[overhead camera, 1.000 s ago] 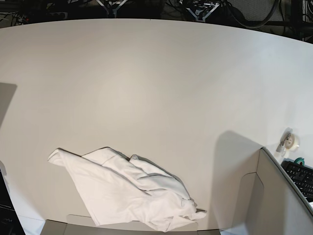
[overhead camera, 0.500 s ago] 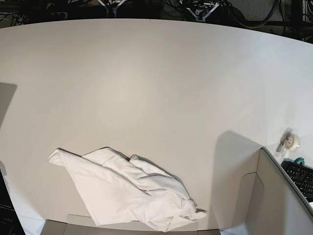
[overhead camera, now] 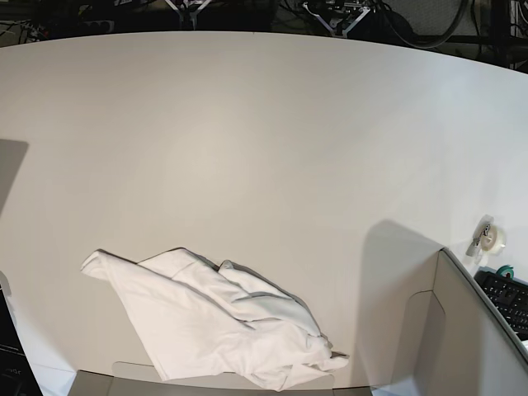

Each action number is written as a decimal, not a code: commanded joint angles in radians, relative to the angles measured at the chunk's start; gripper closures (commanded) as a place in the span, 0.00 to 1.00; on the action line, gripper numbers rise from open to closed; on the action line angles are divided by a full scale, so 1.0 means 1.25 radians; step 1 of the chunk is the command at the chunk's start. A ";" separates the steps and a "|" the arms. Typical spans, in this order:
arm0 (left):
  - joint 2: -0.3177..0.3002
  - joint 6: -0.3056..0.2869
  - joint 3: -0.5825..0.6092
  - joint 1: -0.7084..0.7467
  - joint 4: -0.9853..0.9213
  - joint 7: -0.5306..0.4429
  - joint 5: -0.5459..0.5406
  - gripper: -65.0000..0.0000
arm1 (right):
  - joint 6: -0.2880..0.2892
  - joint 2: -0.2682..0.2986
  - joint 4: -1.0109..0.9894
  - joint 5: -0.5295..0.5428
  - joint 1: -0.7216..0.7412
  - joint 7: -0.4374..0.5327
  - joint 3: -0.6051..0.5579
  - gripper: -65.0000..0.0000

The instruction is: Layout the t-shirt on the table in an organized manner, then fold the t-shirt properly

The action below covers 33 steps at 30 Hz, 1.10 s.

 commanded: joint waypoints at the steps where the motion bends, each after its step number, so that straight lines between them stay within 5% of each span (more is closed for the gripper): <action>1: 0.000 0.003 0.000 0.044 0.053 -0.004 -0.003 1.00 | -0.005 0.007 0.040 -0.001 -0.037 0.003 0.001 1.00; 12: 0.001 0.003 0.001 0.336 0.669 0.193 -0.003 1.00 | -0.005 0.018 0.446 -0.003 -0.316 -0.062 -0.004 1.00; 22: -0.006 0.001 0.004 0.529 1.031 0.209 -0.004 1.00 | -0.006 0.061 0.881 -0.003 -0.582 -0.062 0.002 1.00; 28: -0.055 0.001 0.044 0.595 1.209 0.209 -0.004 1.00 | -0.006 0.067 1.147 -0.007 -0.695 -0.060 0.017 1.00; 33: -0.065 0.001 0.042 0.625 1.370 0.241 0.000 1.00 | -0.006 0.059 1.416 -0.072 -0.745 -0.062 0.068 1.00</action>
